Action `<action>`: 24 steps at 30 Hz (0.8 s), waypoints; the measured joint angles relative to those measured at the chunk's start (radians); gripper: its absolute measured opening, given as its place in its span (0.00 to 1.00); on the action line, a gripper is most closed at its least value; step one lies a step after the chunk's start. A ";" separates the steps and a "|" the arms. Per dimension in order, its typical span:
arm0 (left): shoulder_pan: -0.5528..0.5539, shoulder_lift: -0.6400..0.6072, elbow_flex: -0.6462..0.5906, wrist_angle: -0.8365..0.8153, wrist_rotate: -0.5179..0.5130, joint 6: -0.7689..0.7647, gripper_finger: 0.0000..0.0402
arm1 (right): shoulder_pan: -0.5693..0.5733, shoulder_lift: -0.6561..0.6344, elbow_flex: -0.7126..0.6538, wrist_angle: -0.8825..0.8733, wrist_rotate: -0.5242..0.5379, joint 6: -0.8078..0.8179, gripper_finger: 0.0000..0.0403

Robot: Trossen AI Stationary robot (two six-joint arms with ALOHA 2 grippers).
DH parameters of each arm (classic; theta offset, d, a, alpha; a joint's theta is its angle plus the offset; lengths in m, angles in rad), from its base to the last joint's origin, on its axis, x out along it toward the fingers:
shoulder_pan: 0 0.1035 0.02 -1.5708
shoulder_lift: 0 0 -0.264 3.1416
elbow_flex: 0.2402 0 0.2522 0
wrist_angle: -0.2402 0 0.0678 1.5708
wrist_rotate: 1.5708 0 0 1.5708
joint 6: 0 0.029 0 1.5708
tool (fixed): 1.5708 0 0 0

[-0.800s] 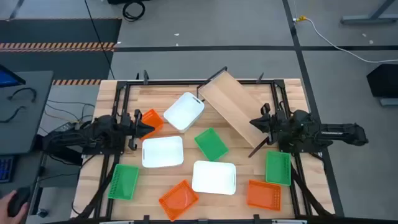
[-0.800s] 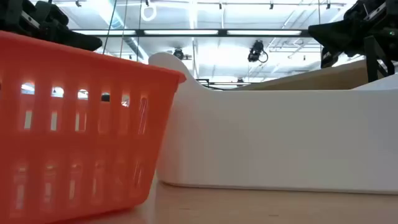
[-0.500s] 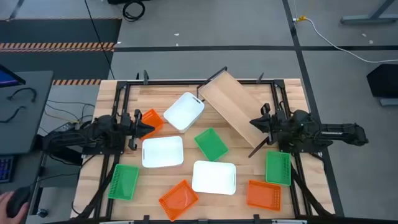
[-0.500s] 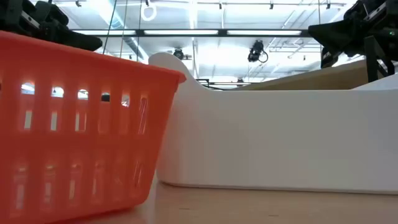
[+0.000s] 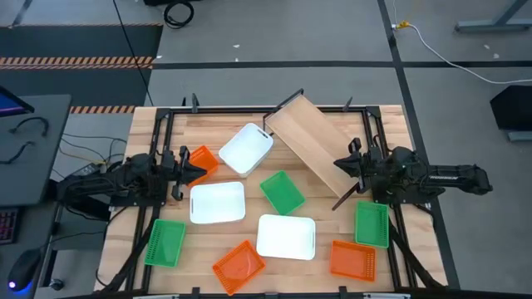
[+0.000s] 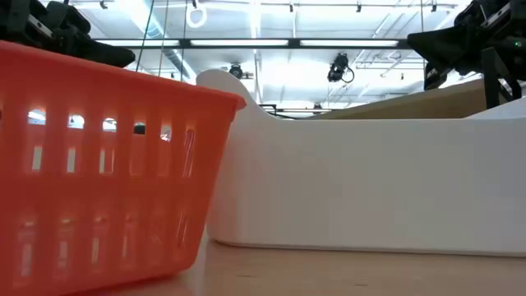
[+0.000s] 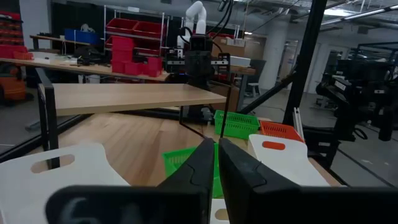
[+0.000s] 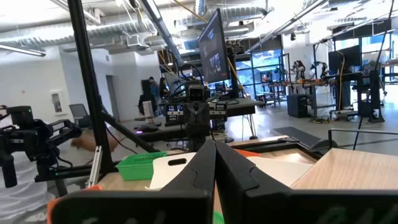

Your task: Stack baskets on shelf by color

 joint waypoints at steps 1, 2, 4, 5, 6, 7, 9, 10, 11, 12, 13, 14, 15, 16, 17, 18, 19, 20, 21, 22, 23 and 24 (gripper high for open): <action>0.000 0.000 0.000 0.000 0.000 0.000 0.07 | 0.000 0.000 0.000 0.000 0.000 0.000 0.04; 0.000 0.000 0.000 0.000 0.000 0.000 0.07 | 0.000 0.000 0.000 0.000 0.000 0.000 0.04; 0.000 0.000 0.000 0.000 0.000 0.000 0.08 | 0.000 0.000 0.000 0.000 0.000 0.000 0.04; 0.000 0.000 0.000 0.000 0.000 0.000 0.08 | 0.000 0.000 0.000 0.000 0.000 0.000 0.04; 0.000 0.000 0.000 0.000 0.000 0.000 0.09 | 0.000 0.000 0.000 0.000 0.000 0.000 0.04; 0.000 0.000 0.000 0.000 0.000 0.000 0.09 | 0.000 0.000 0.000 0.000 0.000 0.000 0.04; 0.000 0.000 0.000 0.000 0.000 0.000 0.09 | 0.000 0.000 0.000 0.000 0.000 0.000 0.04; 0.000 0.000 0.000 0.000 0.000 0.000 0.09 | 0.000 0.000 0.000 0.000 0.000 0.000 0.04; 0.000 0.000 0.000 0.000 0.000 0.000 0.08 | 0.000 0.000 0.000 0.000 0.000 0.000 0.04; 0.000 0.000 0.000 0.000 0.000 0.000 0.08 | 0.000 0.000 0.000 0.000 0.000 0.000 0.04; 0.000 0.000 0.000 0.000 0.000 0.000 0.07 | 0.000 0.000 0.000 0.000 0.000 0.000 0.04; 0.000 0.000 0.000 0.000 0.000 0.000 0.07 | 0.000 0.000 0.000 0.000 0.000 0.000 0.04; 0.000 0.000 0.000 0.000 0.000 0.000 0.07 | 0.000 0.000 0.000 0.000 0.000 0.000 0.04; 0.000 0.000 0.000 0.000 0.000 0.000 0.06 | 0.000 0.000 0.000 0.000 0.000 0.000 0.04; 0.000 0.000 0.000 0.000 0.000 0.000 0.06 | 0.000 0.000 0.000 0.000 0.000 0.000 0.04; 0.000 0.000 0.000 0.000 0.000 0.000 0.06 | 0.000 0.000 0.000 0.000 0.000 0.000 0.04; 0.000 0.000 0.000 0.000 0.000 0.000 0.07 | 0.000 0.000 0.000 0.000 0.000 0.000 0.04; 0.000 0.000 0.000 0.000 0.000 0.000 0.07 | 0.000 0.000 0.000 0.000 0.000 0.000 0.04; 0.000 0.000 0.000 0.000 0.000 0.000 0.08 | 0.000 0.000 0.000 0.000 0.000 0.000 0.04; 0.000 0.000 0.000 0.000 0.000 0.000 0.08 | 0.000 0.000 0.000 0.000 0.000 0.000 0.04; 0.000 0.000 0.000 0.000 0.000 0.000 0.08 | 0.000 0.000 0.000 0.000 0.001 0.000 0.04; 0.000 0.000 0.000 0.000 0.000 0.000 0.09 | 0.000 0.000 0.000 0.000 0.005 -0.005 0.04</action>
